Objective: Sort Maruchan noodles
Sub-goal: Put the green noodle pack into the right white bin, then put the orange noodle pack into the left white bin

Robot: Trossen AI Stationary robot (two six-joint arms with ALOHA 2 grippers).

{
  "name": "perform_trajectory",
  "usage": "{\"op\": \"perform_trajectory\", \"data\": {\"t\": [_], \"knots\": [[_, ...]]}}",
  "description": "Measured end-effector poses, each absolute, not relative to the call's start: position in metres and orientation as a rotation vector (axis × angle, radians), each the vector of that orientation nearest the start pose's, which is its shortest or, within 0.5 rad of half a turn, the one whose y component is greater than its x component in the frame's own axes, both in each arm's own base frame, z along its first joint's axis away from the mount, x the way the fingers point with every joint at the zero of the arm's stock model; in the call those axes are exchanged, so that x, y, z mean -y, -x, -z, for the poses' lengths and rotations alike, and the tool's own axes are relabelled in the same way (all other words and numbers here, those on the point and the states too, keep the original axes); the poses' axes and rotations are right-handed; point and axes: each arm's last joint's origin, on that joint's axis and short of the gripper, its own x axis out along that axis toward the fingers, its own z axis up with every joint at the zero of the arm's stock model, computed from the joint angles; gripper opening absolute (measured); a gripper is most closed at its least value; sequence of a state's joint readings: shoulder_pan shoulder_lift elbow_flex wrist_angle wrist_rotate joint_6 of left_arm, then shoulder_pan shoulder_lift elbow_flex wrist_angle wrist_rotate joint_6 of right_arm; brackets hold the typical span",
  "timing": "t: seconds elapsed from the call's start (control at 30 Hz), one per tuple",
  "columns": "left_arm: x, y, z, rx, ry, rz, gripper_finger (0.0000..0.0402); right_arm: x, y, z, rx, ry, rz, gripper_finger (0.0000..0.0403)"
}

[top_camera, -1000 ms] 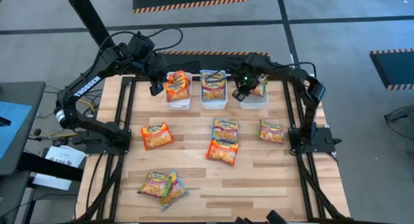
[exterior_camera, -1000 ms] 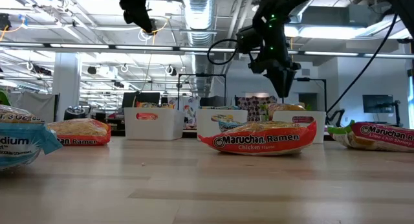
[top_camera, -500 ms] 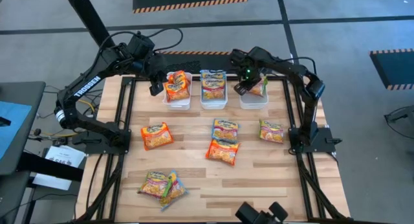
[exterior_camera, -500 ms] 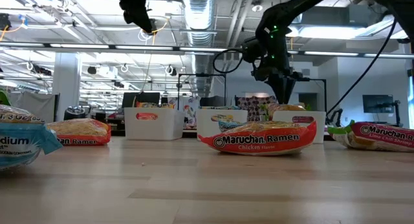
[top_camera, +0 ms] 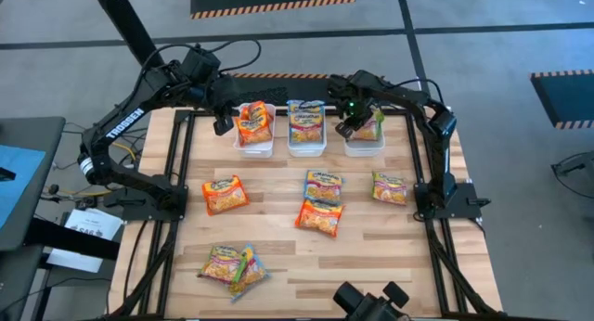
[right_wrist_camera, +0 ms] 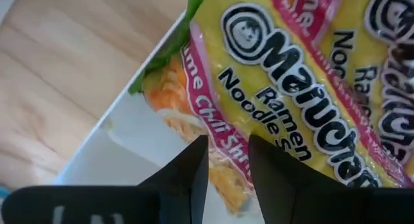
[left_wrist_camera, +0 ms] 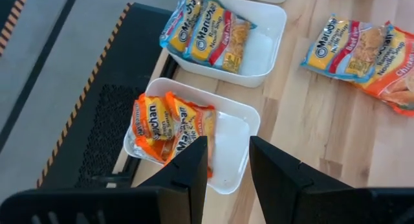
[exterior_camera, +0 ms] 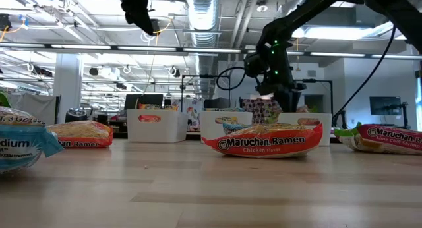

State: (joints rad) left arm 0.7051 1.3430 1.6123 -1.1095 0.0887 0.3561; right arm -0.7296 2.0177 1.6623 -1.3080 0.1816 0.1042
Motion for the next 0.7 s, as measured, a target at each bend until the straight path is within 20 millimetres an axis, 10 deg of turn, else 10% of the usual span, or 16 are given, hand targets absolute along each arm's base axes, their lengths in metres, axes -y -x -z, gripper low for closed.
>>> {"op": "perform_trajectory", "data": {"t": [0.7], "knots": [[-0.165, -0.180, -0.411, -0.871, 0.079, -0.495, 0.0100, 0.221, -0.272, -0.277, -1.389, -0.600, 0.797, 0.0123]]}}
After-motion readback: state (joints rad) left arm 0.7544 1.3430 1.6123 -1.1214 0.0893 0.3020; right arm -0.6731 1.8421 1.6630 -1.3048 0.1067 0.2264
